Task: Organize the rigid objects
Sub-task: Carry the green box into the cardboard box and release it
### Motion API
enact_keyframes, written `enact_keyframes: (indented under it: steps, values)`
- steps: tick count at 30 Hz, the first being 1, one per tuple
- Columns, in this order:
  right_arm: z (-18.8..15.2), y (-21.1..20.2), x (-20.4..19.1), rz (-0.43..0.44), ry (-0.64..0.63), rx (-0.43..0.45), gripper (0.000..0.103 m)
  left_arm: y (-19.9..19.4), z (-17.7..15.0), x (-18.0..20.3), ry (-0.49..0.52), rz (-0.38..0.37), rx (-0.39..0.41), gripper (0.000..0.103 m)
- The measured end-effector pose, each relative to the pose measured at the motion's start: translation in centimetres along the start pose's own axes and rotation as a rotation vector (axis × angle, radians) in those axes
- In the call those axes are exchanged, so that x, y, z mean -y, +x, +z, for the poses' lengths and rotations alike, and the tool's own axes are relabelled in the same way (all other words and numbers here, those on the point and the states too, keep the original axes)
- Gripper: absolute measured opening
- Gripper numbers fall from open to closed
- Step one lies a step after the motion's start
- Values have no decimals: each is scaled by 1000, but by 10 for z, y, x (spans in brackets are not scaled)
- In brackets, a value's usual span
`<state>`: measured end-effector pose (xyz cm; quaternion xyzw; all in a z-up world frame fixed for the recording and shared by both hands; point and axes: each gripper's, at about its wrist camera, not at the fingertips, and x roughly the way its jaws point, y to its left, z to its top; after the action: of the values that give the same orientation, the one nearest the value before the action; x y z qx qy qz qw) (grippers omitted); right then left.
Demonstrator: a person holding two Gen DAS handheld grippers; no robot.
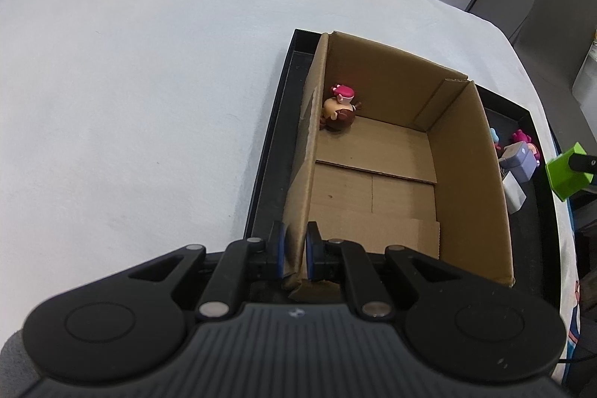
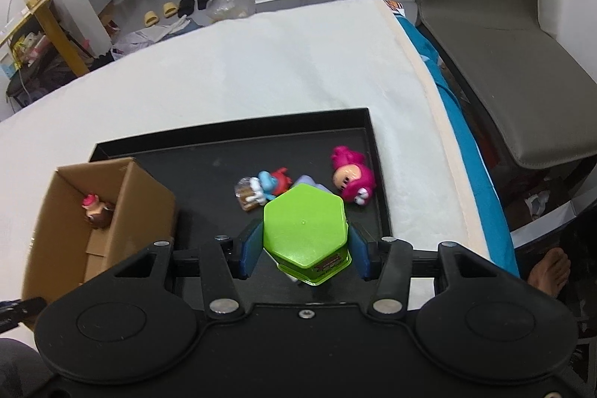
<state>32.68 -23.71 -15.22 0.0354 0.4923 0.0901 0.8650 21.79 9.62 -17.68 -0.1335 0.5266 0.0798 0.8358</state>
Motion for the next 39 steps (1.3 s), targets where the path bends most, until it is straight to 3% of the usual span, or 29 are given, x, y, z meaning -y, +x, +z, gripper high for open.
enact_keyframes:
  steps: [16,39]
  values:
    - [19,-24,-77,93,-59,44,48,-2,-3,-4,-7,-39,10,10]
    - [24,4,-157,189,-111,-9,48,0,-1,-8,-7,-87,1,11]
